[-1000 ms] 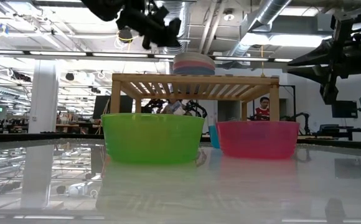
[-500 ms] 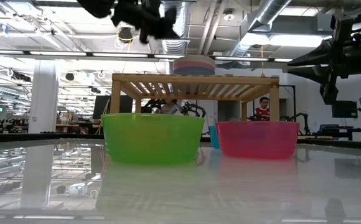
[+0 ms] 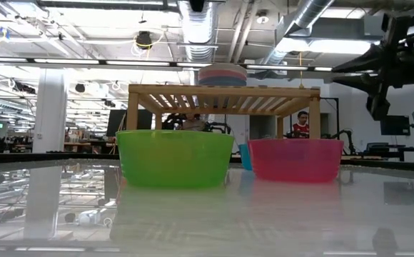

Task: Place and stack bowls onto a shelf
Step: Stack the right green bowl on top of the white bowl on the shelf

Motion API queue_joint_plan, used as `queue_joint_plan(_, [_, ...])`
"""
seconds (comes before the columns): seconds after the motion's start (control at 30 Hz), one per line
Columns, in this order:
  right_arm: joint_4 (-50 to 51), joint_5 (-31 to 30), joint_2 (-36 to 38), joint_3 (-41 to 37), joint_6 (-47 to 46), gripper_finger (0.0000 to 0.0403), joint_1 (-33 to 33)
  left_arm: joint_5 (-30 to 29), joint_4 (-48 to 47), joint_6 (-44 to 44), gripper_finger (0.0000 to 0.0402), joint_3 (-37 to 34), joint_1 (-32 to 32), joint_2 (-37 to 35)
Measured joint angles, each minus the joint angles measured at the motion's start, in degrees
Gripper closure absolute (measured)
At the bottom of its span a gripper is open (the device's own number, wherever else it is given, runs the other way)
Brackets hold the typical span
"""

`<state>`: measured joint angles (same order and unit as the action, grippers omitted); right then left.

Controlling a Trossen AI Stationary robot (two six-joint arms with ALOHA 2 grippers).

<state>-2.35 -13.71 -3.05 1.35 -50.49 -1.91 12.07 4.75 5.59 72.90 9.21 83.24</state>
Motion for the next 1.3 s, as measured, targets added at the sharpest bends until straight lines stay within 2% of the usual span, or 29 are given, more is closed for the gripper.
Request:
queue_joint_plan(0.13, [0.5, 10.2, -0.7, 4.5, -2.0, 0.0292, 0.1, -8.2, -0.4, -4.1, 0.0278, 0.0, -5.4, -0.3])
queue_joint_plan(0.27, [11.8, 13.6, -5.1, 12.7, -1.0, 0.029, 1.6, -14.3, -0.7, -7.0, 0.0263, 0.0, -8.9, -0.7])
queue_joint_plan(0.4, [21.5, 14.6, -12.4, 21.4, 0.5, 0.029, 3.5, -16.6, -0.9, -10.6, 0.0256, 0.0, -10.7, -1.3])
queue_joint_plan(0.5, [29.5, 18.4, -19.2, 27.8, 1.4, 0.029, 5.2, -17.6, -0.9, -12.7, 0.0255, 0.0, -11.6, -2.1])
queue_joint_plan(0.6, [41.5, 22.2, -26.8, 33.2, 1.5, 0.0288, 8.0, -18.4, -1.4, -13.8, 0.0255, 0.0, -12.4, -2.7])
queue_joint_plan(0.67, [48.8, 23.8, -32.1, 35.9, 1.4, 0.0277, 10.8, -19.3, -2.3, -14.1, 0.0255, 0.0, -13.0, -3.6])
queue_joint_plan(0.77, [57.9, 24.3, -38.4, 38.1, 1.5, 0.0235, 15.5, -20.9, -2.7, -14.6, 0.0255, 0.1, -13.5, -4.6])
queue_joint_plan(0.93, [58.6, 25.2, -46.6, 38.3, -1.4, 0.0127, 20.7, -21.8, -3.1, -16.1, 0.0255, 0.0, -14.1, -5.0])
queue_joint_plan(1.03, [57.0, 25.1, -50.6, 38.3, -3.5, 0.0081, 22.0, -21.8, -3.4, -16.4, 0.0255, 0.0, -14.1, -5.0])
queue_joint_plan(1.13, [56.2, 23.3, -54.0, 38.3, -5.7, 0.0061, 23.4, -21.8, -5.0, -16.4, 0.0255, 0.0, -14.1, -5.0])
queue_joint_plan(1.3, [55.0, 19.5, -59.3, 38.3, -11.4, 0.0066, 26.5, -21.3, -8.3, -16.4, 0.0255, 0.0, -14.1, -5.0])
